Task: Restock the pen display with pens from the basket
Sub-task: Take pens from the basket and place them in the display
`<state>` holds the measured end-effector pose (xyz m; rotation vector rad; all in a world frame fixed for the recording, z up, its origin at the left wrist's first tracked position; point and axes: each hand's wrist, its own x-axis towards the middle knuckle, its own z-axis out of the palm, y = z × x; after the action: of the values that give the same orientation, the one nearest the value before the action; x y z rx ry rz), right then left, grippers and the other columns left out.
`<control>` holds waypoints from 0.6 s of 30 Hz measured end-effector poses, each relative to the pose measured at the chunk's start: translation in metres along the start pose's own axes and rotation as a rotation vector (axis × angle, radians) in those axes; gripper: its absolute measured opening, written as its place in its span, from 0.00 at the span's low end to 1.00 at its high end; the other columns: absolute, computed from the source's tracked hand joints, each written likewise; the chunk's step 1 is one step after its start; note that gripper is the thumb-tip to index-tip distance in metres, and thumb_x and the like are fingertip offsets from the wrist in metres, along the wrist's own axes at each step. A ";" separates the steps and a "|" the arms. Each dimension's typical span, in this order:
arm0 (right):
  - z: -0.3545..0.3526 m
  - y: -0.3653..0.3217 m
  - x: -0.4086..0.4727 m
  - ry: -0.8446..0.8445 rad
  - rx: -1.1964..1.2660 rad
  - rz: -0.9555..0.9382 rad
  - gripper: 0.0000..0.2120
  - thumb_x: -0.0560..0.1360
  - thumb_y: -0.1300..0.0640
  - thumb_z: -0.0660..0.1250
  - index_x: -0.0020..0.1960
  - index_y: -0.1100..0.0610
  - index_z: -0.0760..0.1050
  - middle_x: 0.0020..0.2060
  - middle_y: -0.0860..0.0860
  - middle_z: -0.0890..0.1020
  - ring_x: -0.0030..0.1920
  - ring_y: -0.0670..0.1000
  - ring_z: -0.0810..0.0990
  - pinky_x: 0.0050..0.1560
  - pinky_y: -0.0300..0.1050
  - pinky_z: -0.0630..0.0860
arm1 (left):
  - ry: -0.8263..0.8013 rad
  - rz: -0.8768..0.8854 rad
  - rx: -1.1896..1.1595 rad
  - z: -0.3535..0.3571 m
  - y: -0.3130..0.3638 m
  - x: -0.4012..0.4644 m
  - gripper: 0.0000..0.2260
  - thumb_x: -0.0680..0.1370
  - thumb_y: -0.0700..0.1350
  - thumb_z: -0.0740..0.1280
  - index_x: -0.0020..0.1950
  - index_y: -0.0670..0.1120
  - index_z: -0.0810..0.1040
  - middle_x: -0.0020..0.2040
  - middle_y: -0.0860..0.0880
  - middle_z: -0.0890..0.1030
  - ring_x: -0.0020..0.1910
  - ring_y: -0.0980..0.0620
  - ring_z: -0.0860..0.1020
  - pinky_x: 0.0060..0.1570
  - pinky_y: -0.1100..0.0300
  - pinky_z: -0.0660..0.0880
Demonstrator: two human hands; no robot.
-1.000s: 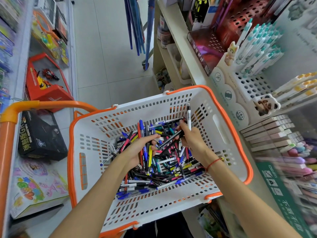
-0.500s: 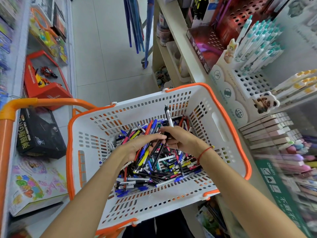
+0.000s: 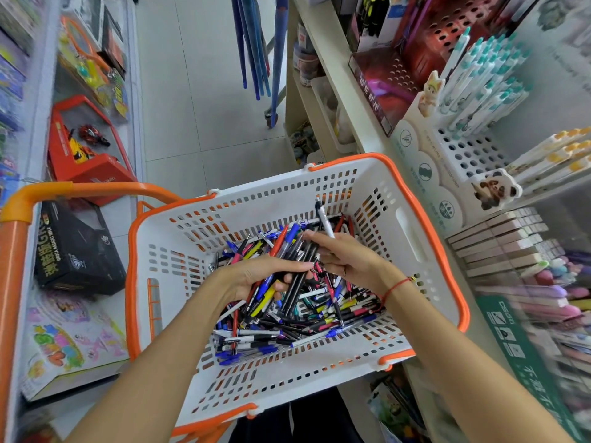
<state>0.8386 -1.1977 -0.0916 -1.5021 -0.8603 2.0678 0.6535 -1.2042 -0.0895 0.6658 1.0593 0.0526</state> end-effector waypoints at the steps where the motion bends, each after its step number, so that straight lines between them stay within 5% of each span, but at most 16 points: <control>1: -0.002 0.001 -0.001 0.001 0.021 -0.023 0.12 0.80 0.53 0.63 0.58 0.60 0.76 0.26 0.47 0.60 0.24 0.43 0.56 0.25 0.37 0.52 | 0.010 0.009 -0.016 0.000 0.000 0.001 0.10 0.73 0.52 0.71 0.41 0.46 0.86 0.26 0.54 0.69 0.23 0.59 0.66 0.27 0.67 0.69; 4: -0.001 0.002 0.003 0.007 0.044 -0.105 0.09 0.80 0.53 0.64 0.54 0.56 0.79 0.28 0.49 0.57 0.25 0.44 0.55 0.25 0.37 0.54 | 0.010 0.042 -0.009 0.004 -0.001 0.001 0.10 0.72 0.53 0.72 0.43 0.47 0.85 0.30 0.52 0.77 0.26 0.57 0.73 0.31 0.64 0.73; 8: 0.005 0.000 0.009 0.039 0.101 -0.175 0.08 0.81 0.54 0.64 0.54 0.54 0.80 0.30 0.49 0.57 0.26 0.44 0.56 0.23 0.35 0.56 | -0.014 0.151 -0.082 0.008 -0.008 0.005 0.13 0.71 0.54 0.70 0.47 0.45 0.84 0.48 0.47 0.84 0.47 0.53 0.82 0.44 0.60 0.77; 13: -0.004 -0.002 0.003 -0.034 0.211 -0.053 0.14 0.83 0.48 0.54 0.56 0.58 0.71 0.31 0.48 0.63 0.27 0.45 0.58 0.27 0.36 0.58 | 0.046 0.258 -0.219 0.009 -0.013 0.009 0.12 0.75 0.50 0.68 0.51 0.43 0.82 0.40 0.48 0.83 0.39 0.53 0.82 0.57 0.51 0.79; 15: -0.009 -0.001 -0.002 -0.089 0.374 -0.021 0.14 0.83 0.55 0.49 0.61 0.60 0.68 0.32 0.49 0.65 0.29 0.46 0.61 0.30 0.38 0.60 | 0.085 0.313 -0.285 0.004 -0.014 0.010 0.15 0.74 0.50 0.68 0.57 0.43 0.80 0.40 0.49 0.83 0.39 0.53 0.82 0.55 0.51 0.80; 18: -0.018 0.002 -0.008 -0.154 0.289 -0.039 0.13 0.82 0.59 0.53 0.64 0.61 0.67 0.34 0.49 0.69 0.31 0.46 0.65 0.35 0.38 0.63 | 0.154 0.352 -0.394 -0.002 -0.013 0.008 0.13 0.77 0.46 0.67 0.60 0.46 0.80 0.46 0.49 0.85 0.44 0.53 0.83 0.43 0.57 0.81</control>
<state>0.8578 -1.2009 -0.0915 -1.1787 -0.6065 2.1906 0.6526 -1.2114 -0.1034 0.4856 1.0293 0.6106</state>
